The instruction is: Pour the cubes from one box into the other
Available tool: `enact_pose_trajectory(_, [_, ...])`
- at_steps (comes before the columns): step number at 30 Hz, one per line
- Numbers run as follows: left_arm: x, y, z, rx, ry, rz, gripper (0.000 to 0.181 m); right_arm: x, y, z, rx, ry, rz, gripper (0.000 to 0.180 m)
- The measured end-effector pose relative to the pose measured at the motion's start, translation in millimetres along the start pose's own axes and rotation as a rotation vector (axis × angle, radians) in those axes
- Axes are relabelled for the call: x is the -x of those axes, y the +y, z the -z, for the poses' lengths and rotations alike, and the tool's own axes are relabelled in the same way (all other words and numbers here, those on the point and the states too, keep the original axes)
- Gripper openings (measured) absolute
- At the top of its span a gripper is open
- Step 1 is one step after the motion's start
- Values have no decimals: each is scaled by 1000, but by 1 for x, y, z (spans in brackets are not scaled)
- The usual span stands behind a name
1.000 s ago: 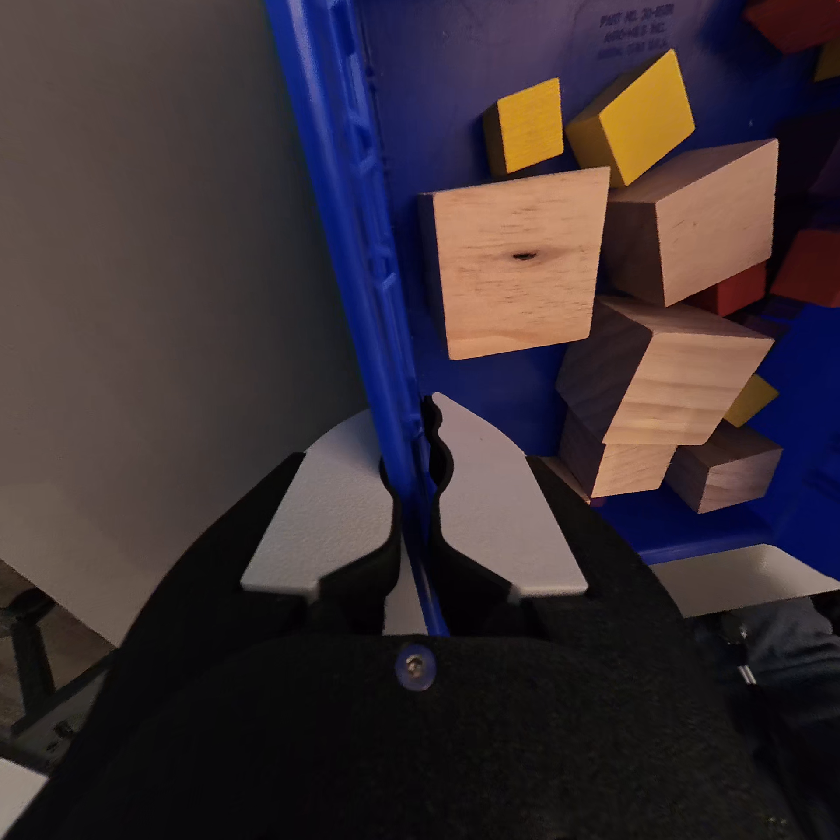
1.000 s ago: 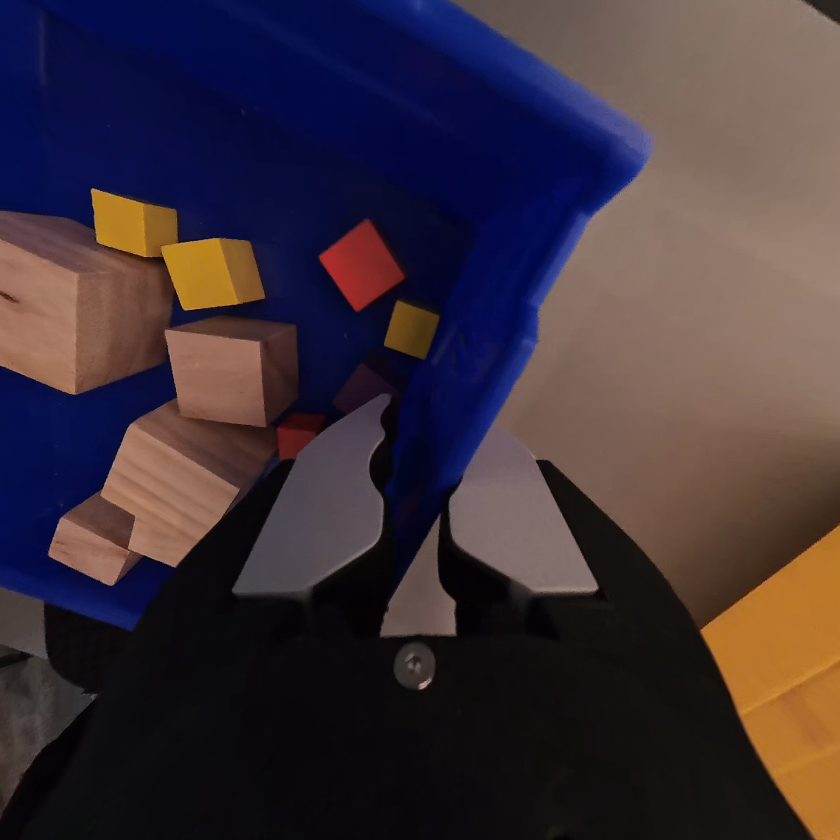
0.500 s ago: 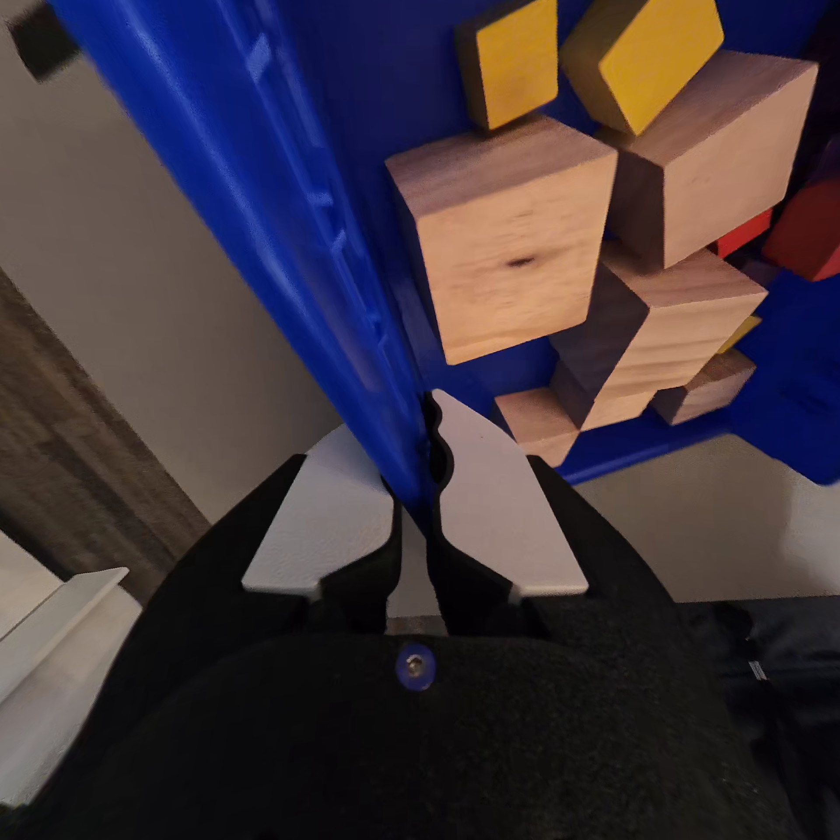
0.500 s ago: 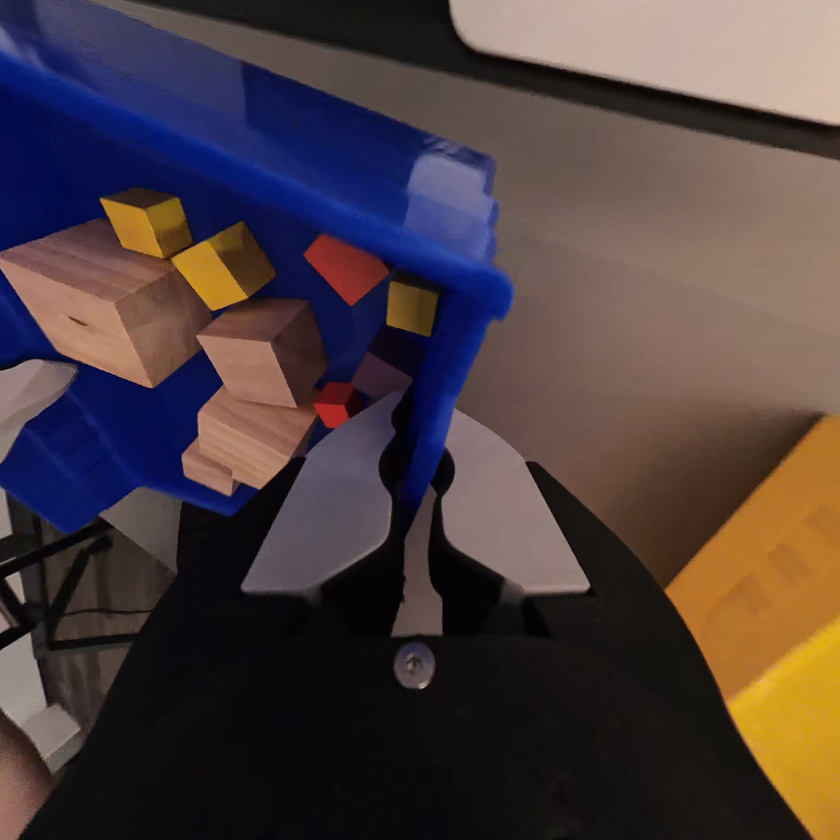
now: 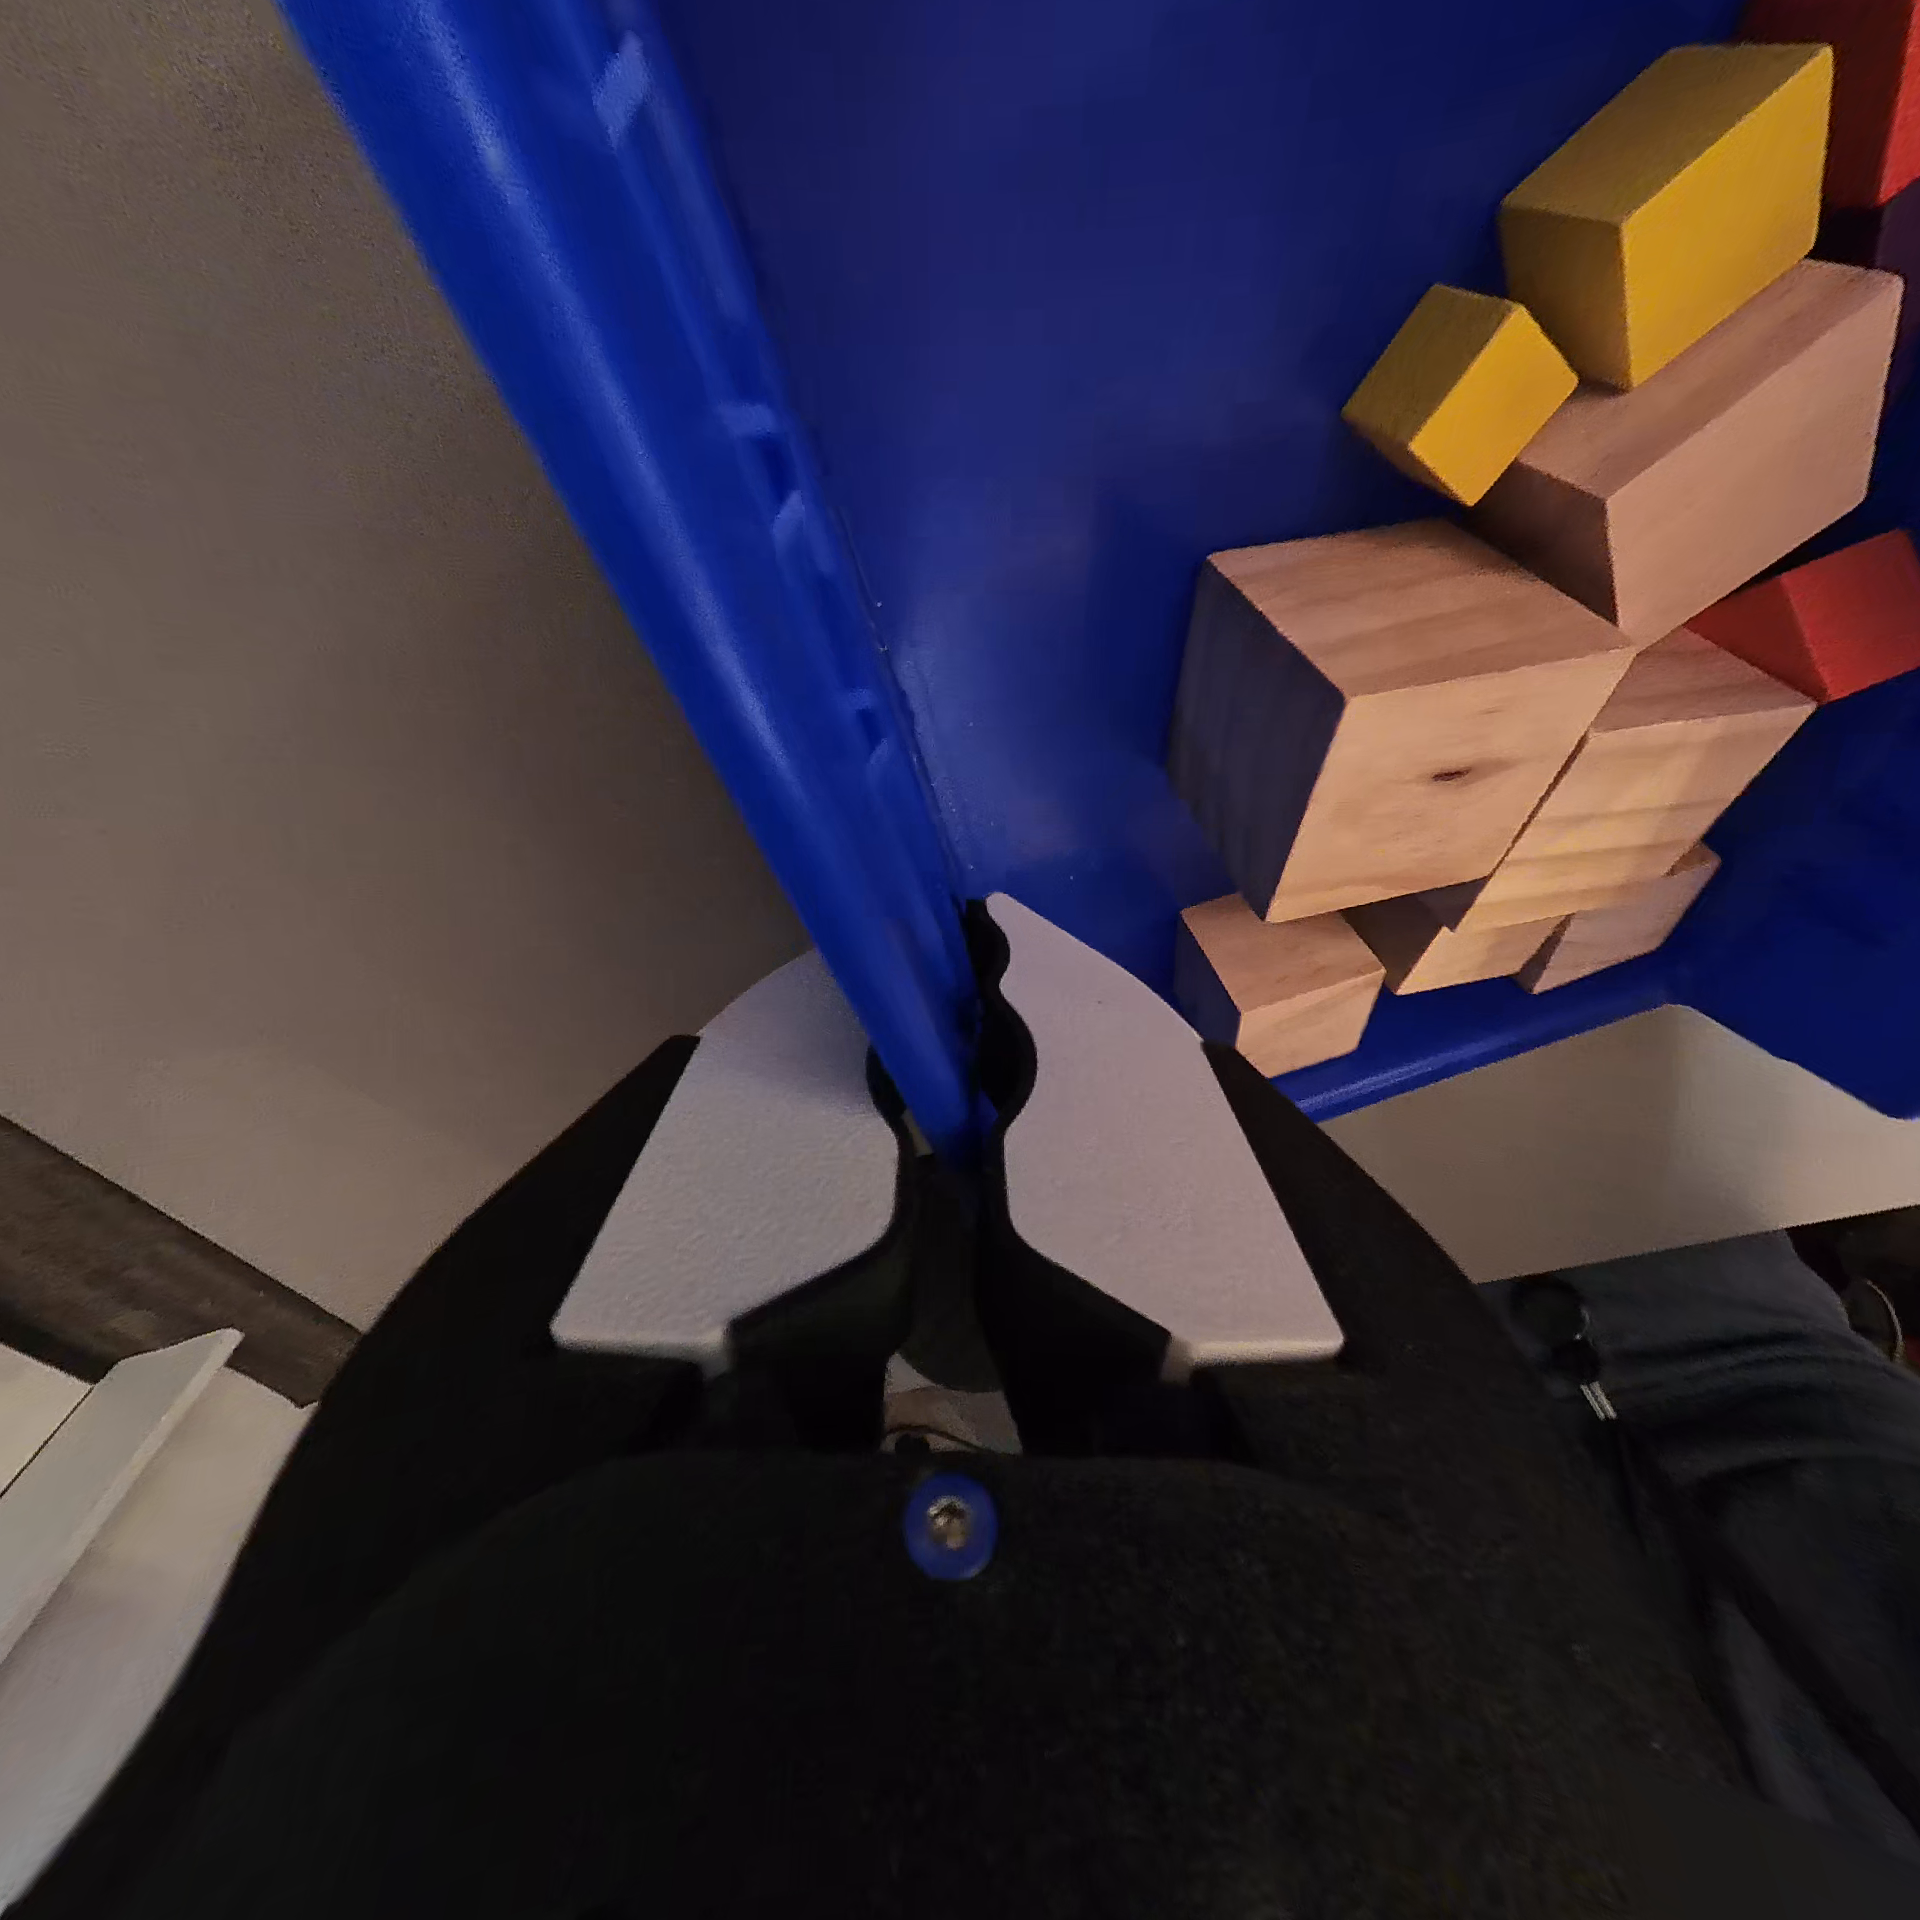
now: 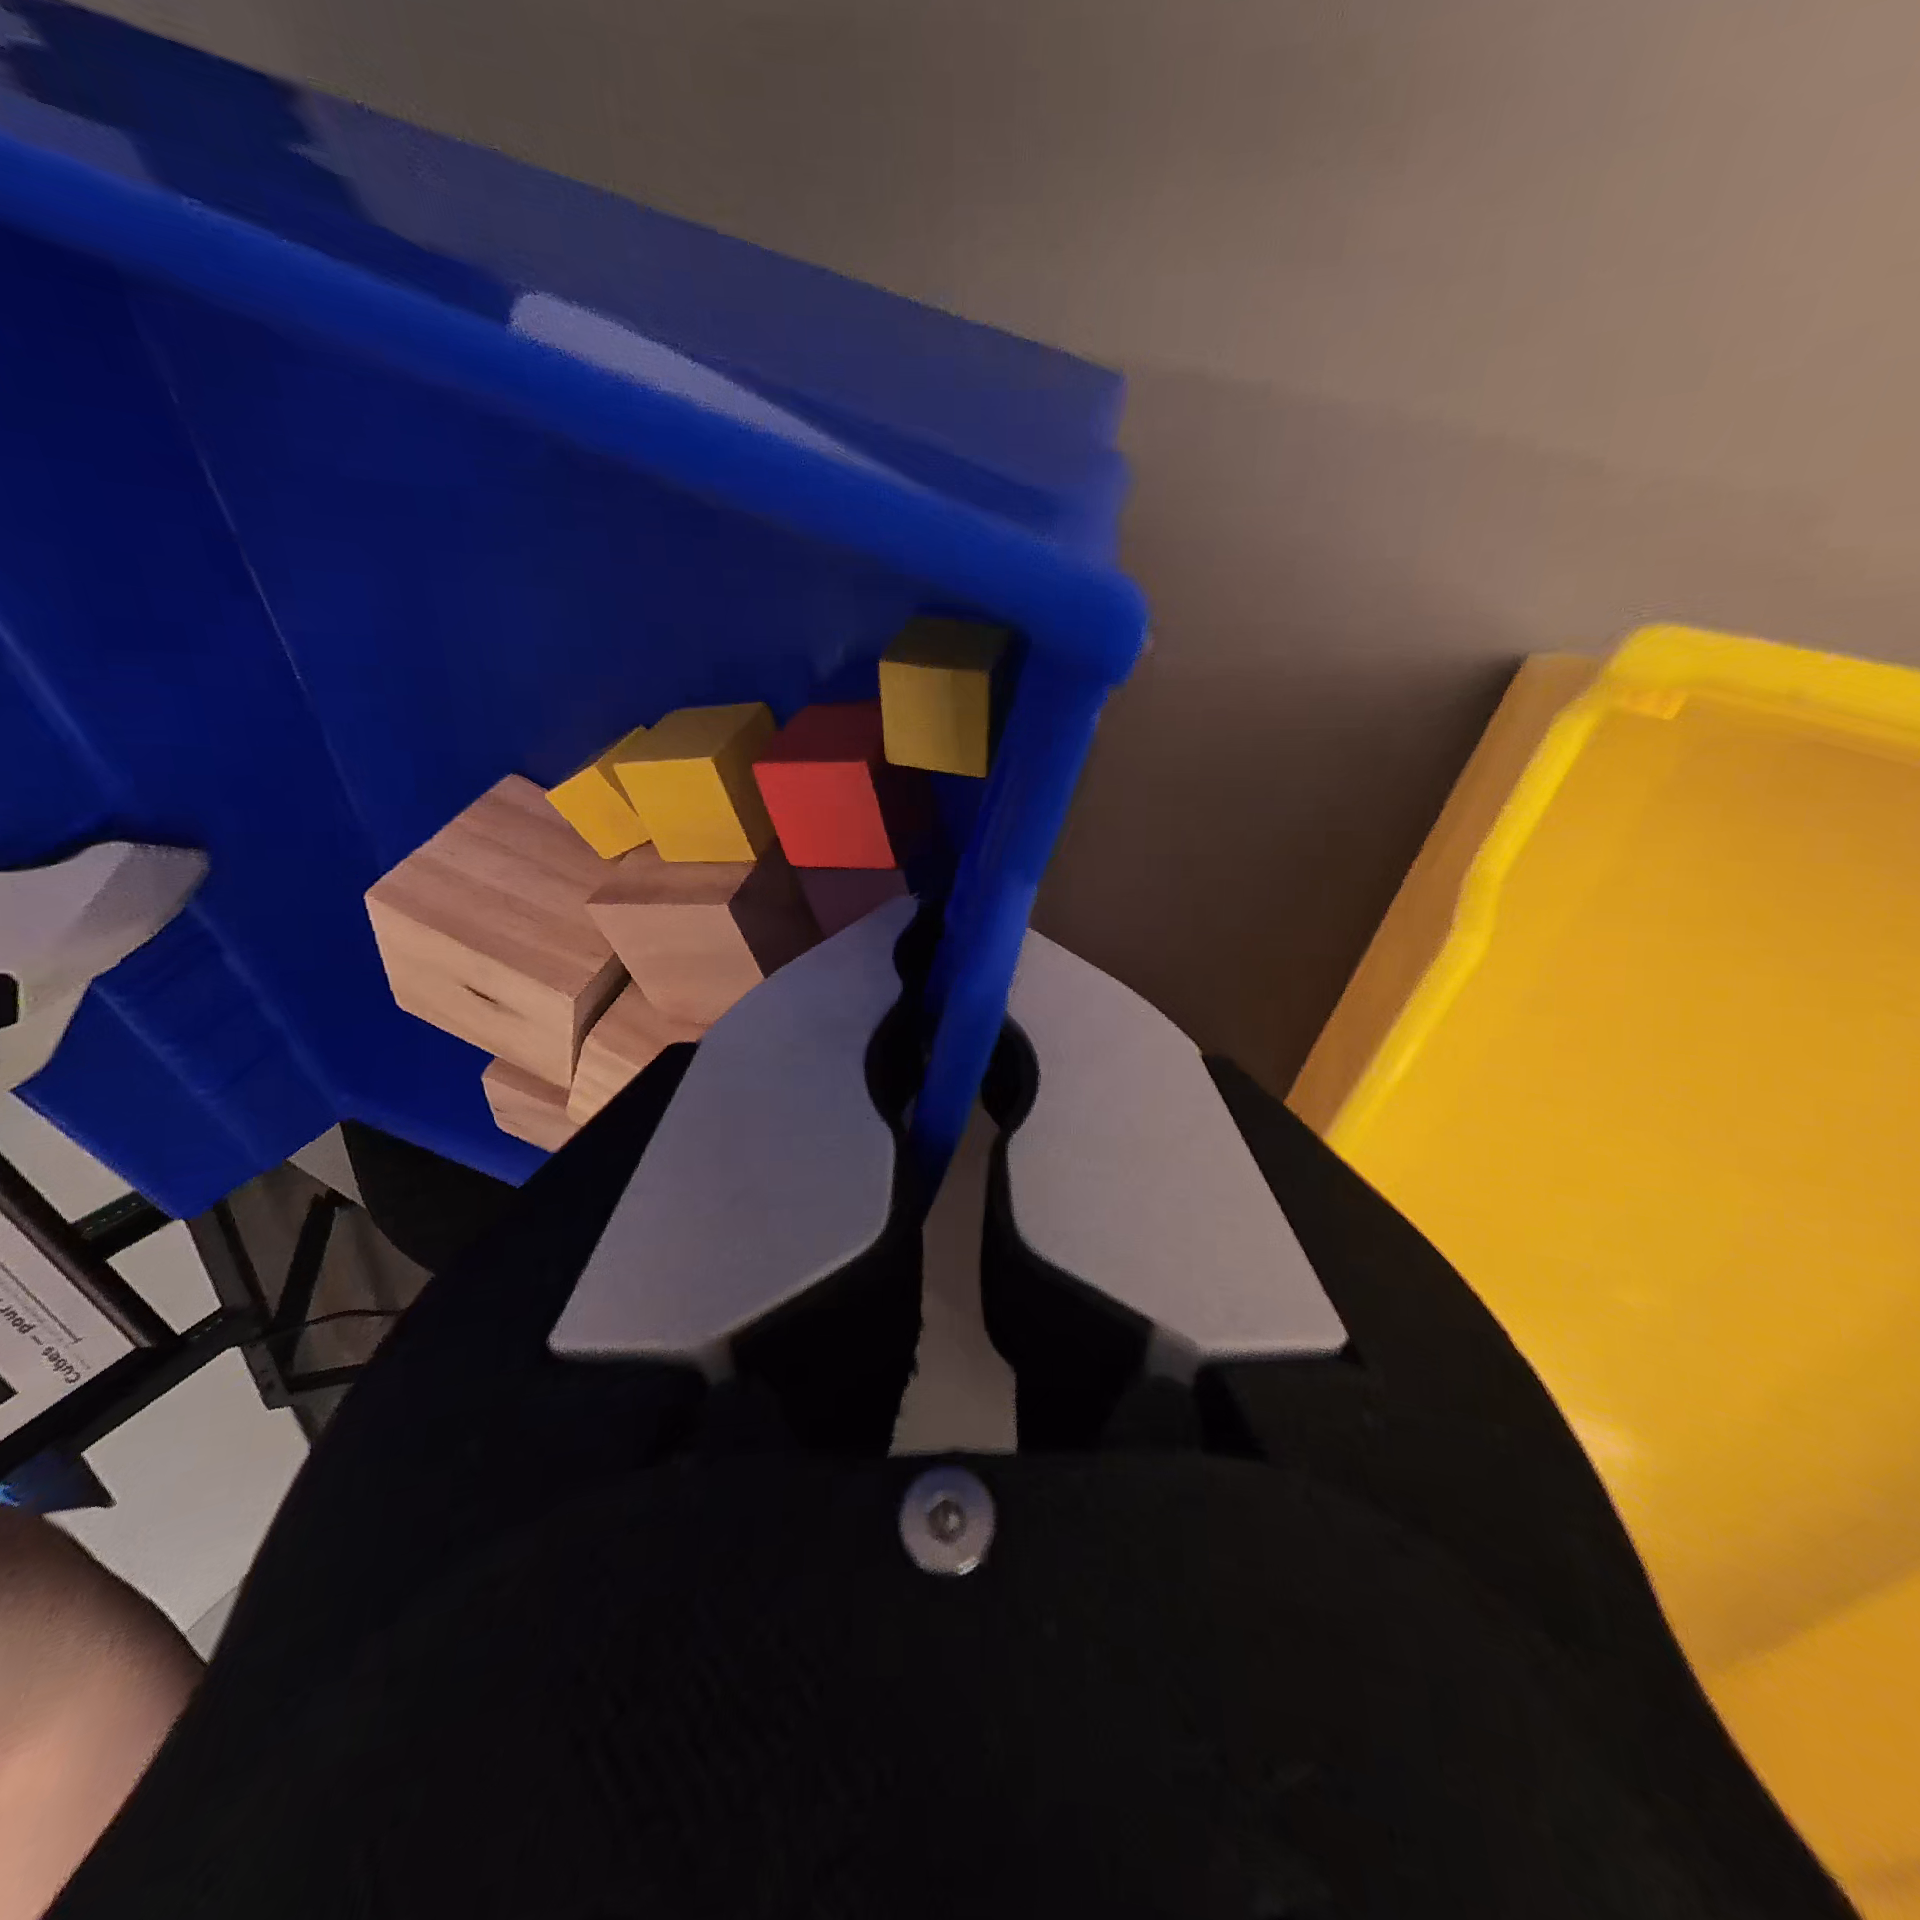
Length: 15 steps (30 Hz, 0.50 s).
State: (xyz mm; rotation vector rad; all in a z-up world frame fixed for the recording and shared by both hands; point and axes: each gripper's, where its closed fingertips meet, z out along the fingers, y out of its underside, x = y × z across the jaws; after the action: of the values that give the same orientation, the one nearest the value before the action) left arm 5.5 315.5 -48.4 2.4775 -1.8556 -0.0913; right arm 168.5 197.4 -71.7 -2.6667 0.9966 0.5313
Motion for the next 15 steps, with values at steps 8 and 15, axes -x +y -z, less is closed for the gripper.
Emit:
enact_pose_trajectory(8, [8, 12, -42, 31, 80, 75, 7, -2, -2, -46, 40, 127, 57, 8])
enact_pose_trajectory(15, [14, 17, -60, -17, 177, 112, 6, 10, 0, -46, -42, 223, 182, 19])
